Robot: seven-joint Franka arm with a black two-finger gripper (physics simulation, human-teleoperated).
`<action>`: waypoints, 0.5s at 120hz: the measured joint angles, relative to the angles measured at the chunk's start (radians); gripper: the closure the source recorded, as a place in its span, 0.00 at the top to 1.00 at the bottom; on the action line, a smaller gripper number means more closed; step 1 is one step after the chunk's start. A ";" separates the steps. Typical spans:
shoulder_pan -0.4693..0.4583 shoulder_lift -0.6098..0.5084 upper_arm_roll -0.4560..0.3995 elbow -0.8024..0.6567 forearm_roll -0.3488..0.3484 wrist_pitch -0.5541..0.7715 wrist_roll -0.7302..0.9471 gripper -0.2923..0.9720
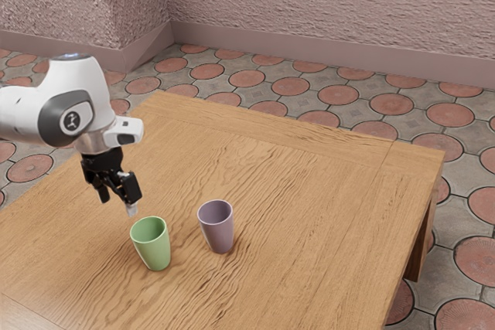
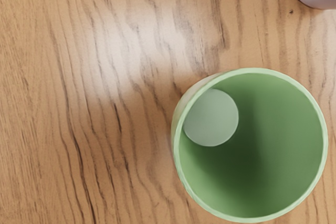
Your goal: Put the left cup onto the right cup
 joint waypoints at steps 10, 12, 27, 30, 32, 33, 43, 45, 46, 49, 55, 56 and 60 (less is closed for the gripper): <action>0.000 0.014 0.000 -0.014 0.000 0.035 -0.001 0.77; 0.000 0.016 0.000 -0.016 0.000 0.042 -0.002 0.77; 0.000 0.030 -0.001 -0.036 0.000 0.093 -0.004 0.77; 0.000 0.033 -0.001 -0.037 0.000 0.101 -0.004 0.77; 0.000 0.035 -0.001 -0.038 0.000 0.105 -0.004 0.77; 0.000 0.036 -0.001 -0.039 0.000 0.108 -0.004 0.77; 0.000 0.047 -0.001 -0.043 0.000 0.127 -0.005 0.77; 0.000 0.050 -0.001 -0.044 0.000 0.129 -0.005 0.77; 0.000 0.051 -0.001 -0.044 0.000 0.131 -0.005 0.77; 0.000 0.054 -0.001 -0.045 0.000 0.135 -0.006 0.77; 0.000 0.061 -0.002 -0.046 0.000 0.141 -0.006 0.77; 0.000 0.062 -0.002 -0.046 0.000 0.143 -0.006 0.77; 0.000 0.065 -0.002 -0.047 -0.001 0.146 -0.006 0.77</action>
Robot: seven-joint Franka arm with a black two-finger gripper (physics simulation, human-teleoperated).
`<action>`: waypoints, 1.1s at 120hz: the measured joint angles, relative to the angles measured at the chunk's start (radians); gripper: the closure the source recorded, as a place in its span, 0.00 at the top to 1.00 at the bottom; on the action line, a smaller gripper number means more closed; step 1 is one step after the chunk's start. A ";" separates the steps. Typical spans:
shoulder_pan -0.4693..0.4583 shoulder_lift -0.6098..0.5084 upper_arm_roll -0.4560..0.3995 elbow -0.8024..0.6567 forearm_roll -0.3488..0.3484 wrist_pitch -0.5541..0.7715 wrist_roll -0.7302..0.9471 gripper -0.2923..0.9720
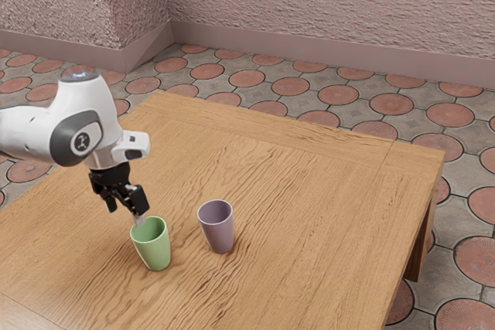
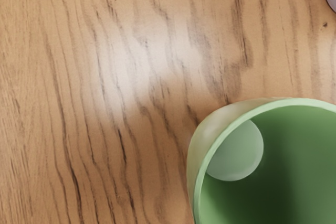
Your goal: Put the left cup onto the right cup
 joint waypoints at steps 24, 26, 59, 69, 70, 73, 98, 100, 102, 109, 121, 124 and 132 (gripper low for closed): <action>0.000 0.016 0.000 -0.015 0.000 0.020 -0.001 0.77; 0.000 0.018 0.000 -0.015 0.000 0.023 -0.002 0.77; -0.001 0.063 -0.005 -0.016 -0.009 0.062 -0.003 0.77; -0.002 0.076 -0.009 -0.015 -0.013 0.075 -0.003 0.77; -0.002 0.077 -0.010 -0.015 -0.014 0.076 -0.003 0.77; -0.002 0.081 -0.013 -0.015 -0.016 0.080 -0.003 0.77; -0.008 0.101 -0.020 -0.015 -0.026 0.100 -0.003 0.61; -0.008 0.101 -0.020 -0.015 -0.027 0.101 -0.003 0.59; -0.007 0.102 -0.020 -0.015 -0.028 0.103 -0.003 0.57; -0.006 0.107 -0.021 -0.015 -0.029 0.108 -0.003 0.50; 0.004 0.110 -0.032 -0.015 -0.031 0.114 -0.003 0.42; 0.005 0.110 -0.034 -0.015 -0.031 0.115 -0.003 0.39; 0.004 0.110 -0.037 -0.015 -0.031 0.118 -0.003 0.32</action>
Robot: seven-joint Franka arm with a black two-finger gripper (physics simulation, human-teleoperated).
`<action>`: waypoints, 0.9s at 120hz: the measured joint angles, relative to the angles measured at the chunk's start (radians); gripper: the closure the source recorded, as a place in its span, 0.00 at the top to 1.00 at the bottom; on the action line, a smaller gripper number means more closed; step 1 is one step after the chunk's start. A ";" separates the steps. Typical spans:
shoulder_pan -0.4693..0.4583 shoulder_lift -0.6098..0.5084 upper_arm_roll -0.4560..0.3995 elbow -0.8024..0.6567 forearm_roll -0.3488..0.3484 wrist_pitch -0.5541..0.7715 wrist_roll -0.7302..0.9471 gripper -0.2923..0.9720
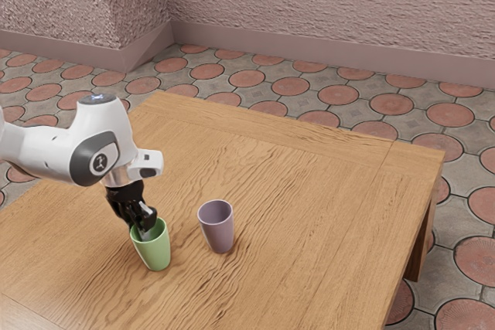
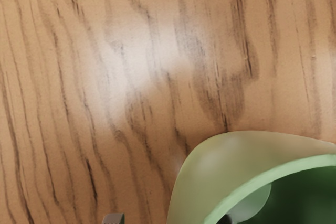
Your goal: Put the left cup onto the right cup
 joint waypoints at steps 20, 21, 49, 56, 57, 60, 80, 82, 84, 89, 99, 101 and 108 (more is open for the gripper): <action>-0.011 0.000 -0.001 0.000 0.000 0.004 0.000 0.22; -0.011 0.000 -0.001 0.000 0.000 0.004 0.000 0.21; -0.015 0.000 -0.002 0.000 0.002 0.006 -0.003 0.17; -0.013 -0.002 -0.002 0.000 0.004 0.006 -0.005 0.16; -0.013 -0.002 -0.002 0.000 0.004 0.006 -0.006 0.16; -0.012 -0.003 -0.002 0.000 0.004 0.006 -0.007 0.16; -0.007 -0.034 -0.002 0.000 0.008 -0.001 -0.013 0.16; -0.007 -0.039 -0.002 0.000 0.008 -0.002 -0.014 0.15; -0.007 -0.043 -0.002 0.000 0.009 -0.003 -0.014 0.15; -0.007 -0.055 -0.002 0.000 0.009 -0.008 -0.016 0.15; -0.008 -0.078 -0.002 0.001 0.010 -0.023 -0.018 0.15; -0.009 -0.082 -0.002 0.001 0.011 -0.027 -0.018 0.15; -0.009 -0.096 -0.002 0.002 0.011 -0.040 -0.019 0.15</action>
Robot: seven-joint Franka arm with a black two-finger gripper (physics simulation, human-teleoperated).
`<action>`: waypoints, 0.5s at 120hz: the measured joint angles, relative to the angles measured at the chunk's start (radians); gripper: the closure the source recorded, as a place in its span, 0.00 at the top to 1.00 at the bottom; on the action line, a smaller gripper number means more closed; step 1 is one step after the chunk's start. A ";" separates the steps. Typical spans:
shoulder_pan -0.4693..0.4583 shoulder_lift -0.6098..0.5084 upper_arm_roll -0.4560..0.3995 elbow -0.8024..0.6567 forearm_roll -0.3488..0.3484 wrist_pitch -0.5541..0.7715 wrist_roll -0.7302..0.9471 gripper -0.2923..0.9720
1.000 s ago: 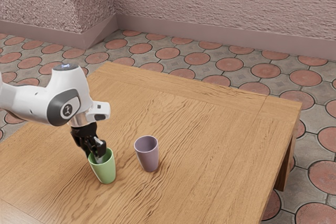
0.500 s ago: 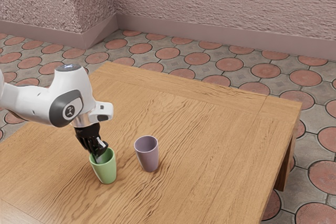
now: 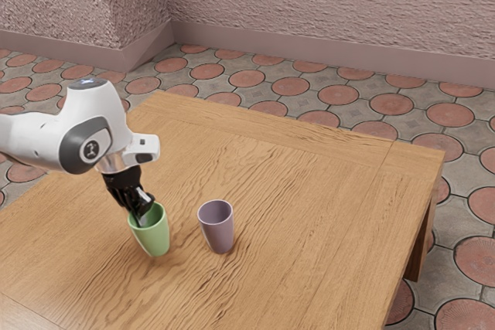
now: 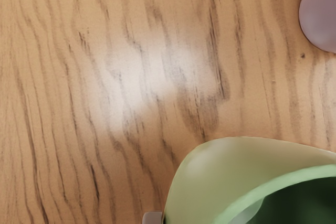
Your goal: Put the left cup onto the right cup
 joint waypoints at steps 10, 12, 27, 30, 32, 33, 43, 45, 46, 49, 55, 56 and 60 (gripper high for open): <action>-0.003 -0.013 0.000 0.007 0.000 -0.020 -0.001 0.15; -0.005 -0.016 0.000 0.008 0.000 -0.023 -0.001 0.15; -0.009 -0.037 -0.005 0.019 0.001 -0.052 -0.001 0.15; -0.009 -0.040 -0.007 0.026 0.000 -0.060 -0.001 0.15; -0.009 -0.041 -0.009 0.031 0.000 -0.066 -0.001 0.15; -0.008 -0.042 -0.011 0.035 -0.001 -0.069 -0.001 0.15; -0.010 -0.050 -0.023 0.063 -0.014 -0.106 -0.001 0.15; -0.009 -0.051 -0.025 0.067 -0.016 -0.112 -0.001 0.15; -0.009 -0.052 -0.026 0.069 -0.017 -0.115 -0.001 0.15; -0.009 -0.054 -0.031 0.075 -0.020 -0.125 -0.001 0.15; -0.009 -0.057 -0.043 0.092 -0.024 -0.145 -0.001 0.15; -0.009 -0.057 -0.044 0.095 -0.024 -0.148 -0.001 0.15; -0.010 -0.058 -0.051 0.109 -0.027 -0.162 -0.001 0.15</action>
